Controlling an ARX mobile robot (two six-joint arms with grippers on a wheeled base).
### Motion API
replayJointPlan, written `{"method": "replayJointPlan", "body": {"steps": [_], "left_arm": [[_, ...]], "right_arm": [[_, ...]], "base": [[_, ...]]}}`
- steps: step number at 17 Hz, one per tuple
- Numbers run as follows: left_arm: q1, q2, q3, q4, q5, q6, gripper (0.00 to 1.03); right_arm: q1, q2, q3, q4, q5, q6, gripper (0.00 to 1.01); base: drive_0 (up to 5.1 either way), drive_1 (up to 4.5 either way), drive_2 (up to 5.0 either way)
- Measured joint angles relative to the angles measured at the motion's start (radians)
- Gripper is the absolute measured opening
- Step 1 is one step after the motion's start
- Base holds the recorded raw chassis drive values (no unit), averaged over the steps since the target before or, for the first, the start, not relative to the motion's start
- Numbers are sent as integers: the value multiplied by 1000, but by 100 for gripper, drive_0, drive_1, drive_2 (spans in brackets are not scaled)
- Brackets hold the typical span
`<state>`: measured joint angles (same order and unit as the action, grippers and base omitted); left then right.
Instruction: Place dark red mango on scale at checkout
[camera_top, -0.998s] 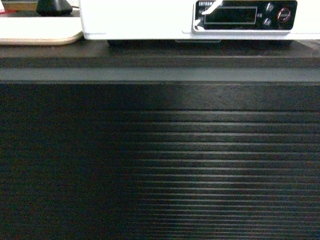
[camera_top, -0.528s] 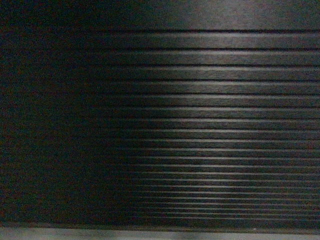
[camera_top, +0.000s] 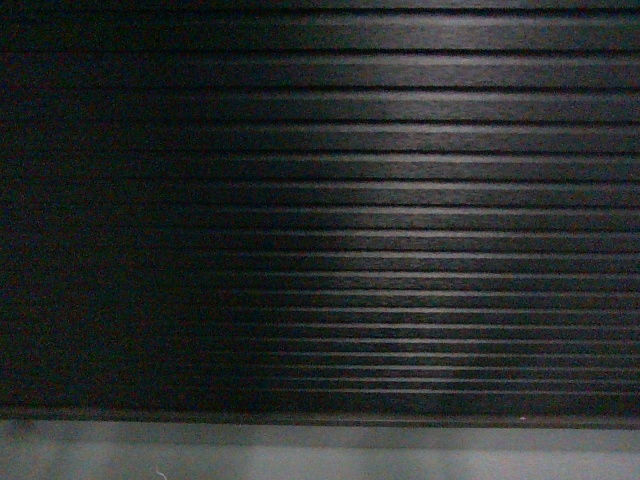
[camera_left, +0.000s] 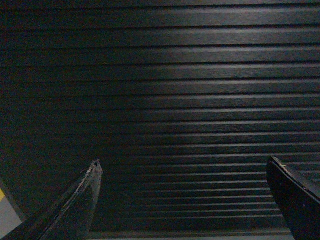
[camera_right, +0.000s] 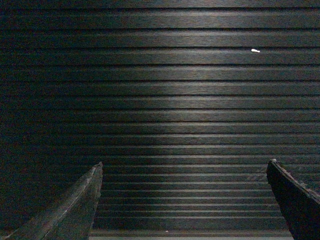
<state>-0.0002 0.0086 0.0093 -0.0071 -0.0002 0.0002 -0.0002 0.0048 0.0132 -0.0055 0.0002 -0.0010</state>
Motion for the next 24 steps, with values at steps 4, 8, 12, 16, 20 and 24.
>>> {"method": "replayJointPlan", "body": {"steps": [4,8,12,16,20,24], "left_arm": [[0,0,0,1,0,0,98],[0,0,0,2,0,0,98],[0,0,0,2,0,0,98],[0,0,0,2,0,0,98],[0,0,0,2,0,0,98],[0,0,0,2,0,0,98]], "right_arm": [[0,0,0,0,0,0,98],[0,0,0,0,0,0,98],[0,0,0,0,0,0,98],[0,0,0,0,0,0,98],[0,0,0,0,0,0,98],[0,0,0,0,0,0,98]], "base": [[0,0,0],[0,0,0],[0,0,0],[0,0,0],[0,0,0],[0,0,0]]}}
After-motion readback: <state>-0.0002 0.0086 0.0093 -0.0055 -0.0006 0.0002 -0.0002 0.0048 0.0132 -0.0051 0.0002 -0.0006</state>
